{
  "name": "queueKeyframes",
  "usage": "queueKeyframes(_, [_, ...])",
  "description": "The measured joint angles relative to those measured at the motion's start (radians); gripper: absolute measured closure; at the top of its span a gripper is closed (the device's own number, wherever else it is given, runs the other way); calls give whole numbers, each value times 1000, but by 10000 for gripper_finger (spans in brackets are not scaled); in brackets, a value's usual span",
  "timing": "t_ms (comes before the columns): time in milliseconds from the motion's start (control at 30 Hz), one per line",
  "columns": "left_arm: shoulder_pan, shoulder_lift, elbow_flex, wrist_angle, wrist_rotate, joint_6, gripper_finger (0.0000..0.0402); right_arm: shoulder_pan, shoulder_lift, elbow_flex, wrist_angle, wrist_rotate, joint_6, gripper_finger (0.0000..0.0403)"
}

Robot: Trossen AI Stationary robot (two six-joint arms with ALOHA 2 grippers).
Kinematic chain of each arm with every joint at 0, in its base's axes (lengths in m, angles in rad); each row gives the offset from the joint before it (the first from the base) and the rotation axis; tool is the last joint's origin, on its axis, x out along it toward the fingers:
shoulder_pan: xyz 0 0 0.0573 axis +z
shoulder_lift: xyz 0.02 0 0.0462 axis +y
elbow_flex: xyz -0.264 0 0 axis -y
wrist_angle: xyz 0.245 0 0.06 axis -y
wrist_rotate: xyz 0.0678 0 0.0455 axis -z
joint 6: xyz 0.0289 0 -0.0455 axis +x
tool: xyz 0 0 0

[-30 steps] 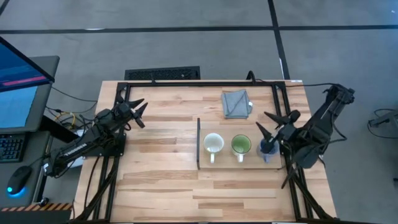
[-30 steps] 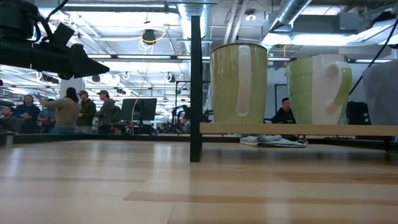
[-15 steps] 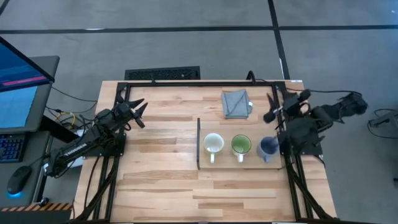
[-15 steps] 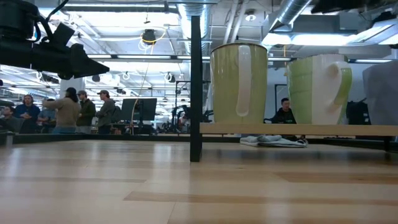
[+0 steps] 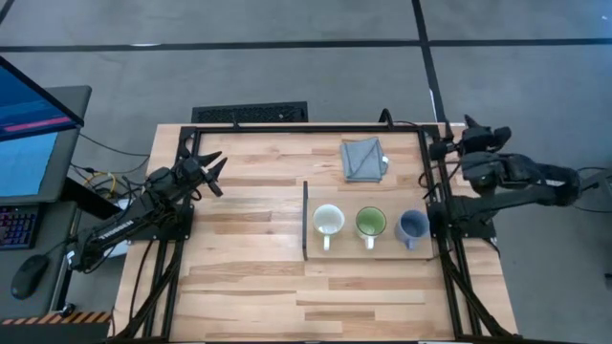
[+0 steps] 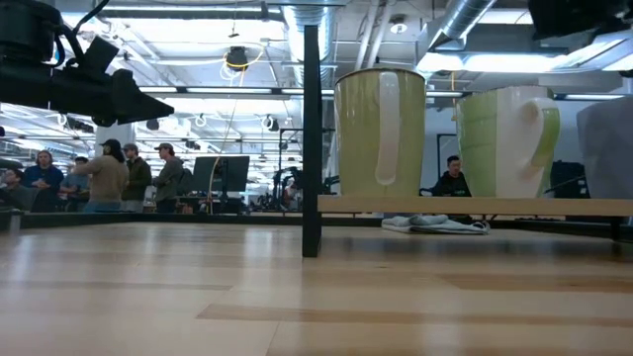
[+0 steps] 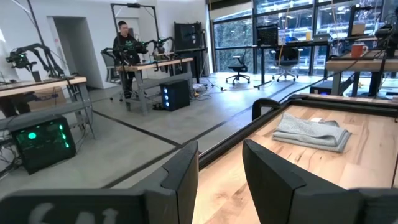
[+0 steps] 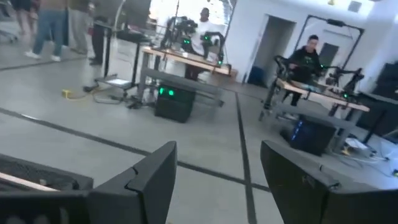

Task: Stack small to large cups/mugs on shelf
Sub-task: Return to Home Position

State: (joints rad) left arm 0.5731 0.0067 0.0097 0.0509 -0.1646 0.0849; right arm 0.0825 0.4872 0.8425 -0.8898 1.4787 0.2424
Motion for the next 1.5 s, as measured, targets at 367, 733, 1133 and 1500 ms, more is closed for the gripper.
queueKeyframes(367, [0,0,0,0,0,4,283,-38,-196,-72,198,-475,-334,147])
queueKeyframes(733, [0,0,0,0,0,2,283,-47,-335,-252,367,-619,-512,147])
queueKeyframes(1133, [0,0,0,0,0,1,283,-245,-263,-389,561,-821,-476,147])
queueKeyframes(1500, [0,0,0,0,0,0,283,-593,-76,-393,757,-1050,-460,147])
